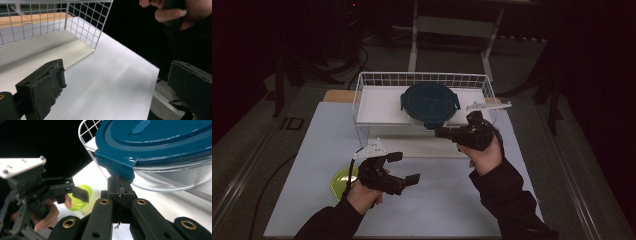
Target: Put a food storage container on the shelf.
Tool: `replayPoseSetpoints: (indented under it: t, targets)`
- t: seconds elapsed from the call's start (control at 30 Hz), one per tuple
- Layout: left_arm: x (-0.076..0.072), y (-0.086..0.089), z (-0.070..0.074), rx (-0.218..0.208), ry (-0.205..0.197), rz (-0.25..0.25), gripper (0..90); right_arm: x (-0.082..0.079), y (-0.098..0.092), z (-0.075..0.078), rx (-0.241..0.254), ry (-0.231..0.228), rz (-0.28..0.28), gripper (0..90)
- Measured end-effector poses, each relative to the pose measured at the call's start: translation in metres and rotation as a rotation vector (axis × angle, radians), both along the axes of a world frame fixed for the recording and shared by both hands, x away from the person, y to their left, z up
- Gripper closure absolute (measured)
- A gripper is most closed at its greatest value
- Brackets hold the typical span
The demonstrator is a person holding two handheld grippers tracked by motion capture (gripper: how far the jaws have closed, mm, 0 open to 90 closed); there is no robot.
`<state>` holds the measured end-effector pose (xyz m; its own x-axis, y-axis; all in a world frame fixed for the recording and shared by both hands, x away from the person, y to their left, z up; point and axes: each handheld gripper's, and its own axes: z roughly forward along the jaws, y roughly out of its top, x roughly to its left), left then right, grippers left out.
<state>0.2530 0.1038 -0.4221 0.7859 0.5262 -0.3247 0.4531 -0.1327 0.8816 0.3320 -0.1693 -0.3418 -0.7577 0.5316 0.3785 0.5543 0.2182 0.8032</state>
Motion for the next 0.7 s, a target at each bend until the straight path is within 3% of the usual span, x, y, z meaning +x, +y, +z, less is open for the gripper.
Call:
replayPoseSetpoints:
  t: [0.03, 0.33, 0.7]
  targets:
    - [-0.001, -0.001, -0.002, 0.003, -0.005, 0.000, 0.9, 0.003, 0.000, -0.002, 0.020, 0.018, 0.005, 89.9]
    - [-0.001, -0.002, -0.007, 0.001, -0.016, 0.004, 0.9, 0.013, 0.005, -0.002, 0.021, 0.013, -0.020, 89.9]
    - [-0.001, -0.004, -0.009, 0.036, -0.041, 0.031, 0.9, 0.028, 0.012, -0.001, 0.006, 0.012, -0.050, 89.9]
